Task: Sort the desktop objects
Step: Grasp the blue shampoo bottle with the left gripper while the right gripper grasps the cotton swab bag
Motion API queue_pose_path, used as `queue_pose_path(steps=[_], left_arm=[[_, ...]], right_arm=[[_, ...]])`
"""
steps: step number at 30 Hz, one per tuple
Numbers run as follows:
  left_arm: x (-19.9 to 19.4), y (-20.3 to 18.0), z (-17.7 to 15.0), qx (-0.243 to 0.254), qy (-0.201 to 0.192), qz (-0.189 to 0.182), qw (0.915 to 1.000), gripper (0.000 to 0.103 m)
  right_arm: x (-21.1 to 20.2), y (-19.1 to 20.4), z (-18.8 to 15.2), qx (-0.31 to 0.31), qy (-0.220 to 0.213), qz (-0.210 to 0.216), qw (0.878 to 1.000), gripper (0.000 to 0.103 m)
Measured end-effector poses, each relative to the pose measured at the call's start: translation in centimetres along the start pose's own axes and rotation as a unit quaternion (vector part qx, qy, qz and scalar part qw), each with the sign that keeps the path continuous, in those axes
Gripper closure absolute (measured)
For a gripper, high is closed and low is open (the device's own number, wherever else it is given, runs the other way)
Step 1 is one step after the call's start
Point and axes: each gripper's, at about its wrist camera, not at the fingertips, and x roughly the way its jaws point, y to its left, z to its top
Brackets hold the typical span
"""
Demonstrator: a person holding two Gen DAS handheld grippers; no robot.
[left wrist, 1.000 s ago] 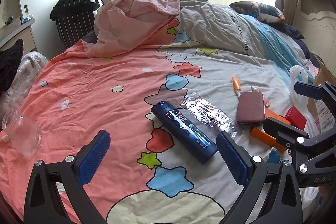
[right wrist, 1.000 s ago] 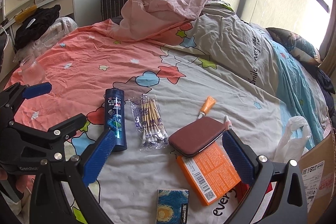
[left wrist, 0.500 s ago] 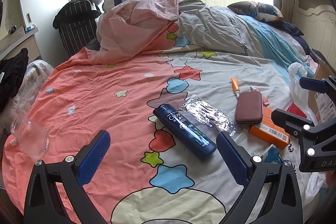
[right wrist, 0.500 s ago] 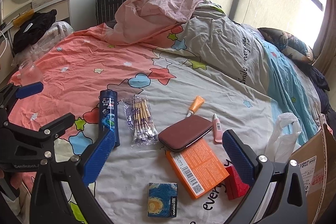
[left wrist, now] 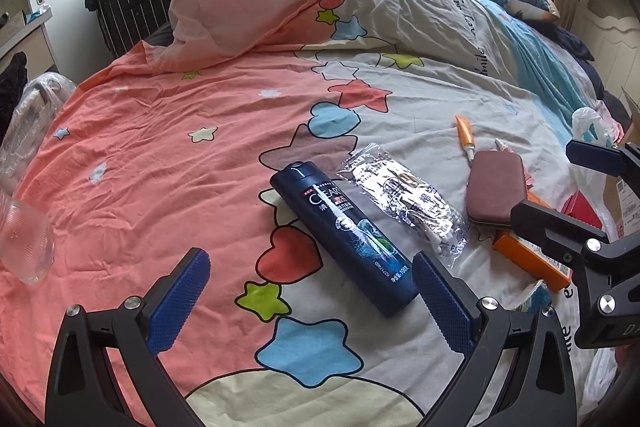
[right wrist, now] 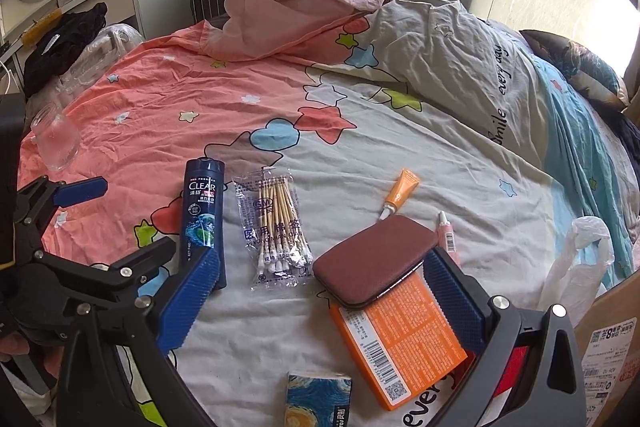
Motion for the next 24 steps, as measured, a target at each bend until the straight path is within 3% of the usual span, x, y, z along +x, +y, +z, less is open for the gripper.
queue_pose_path(steps=[13,24], left_arm=[[4.1,-0.4,0.6,-0.019,0.035,0.002,0.9992,0.0],[6.8,0.2,0.6,-0.057,0.064,-0.03,0.9959,0.0]], right_arm=[[4.8,0.6,1.5,-0.03,0.045,0.024,0.998,0.001],[6.9,0.2,2.1,-0.026,0.056,0.03,0.998,0.001]])
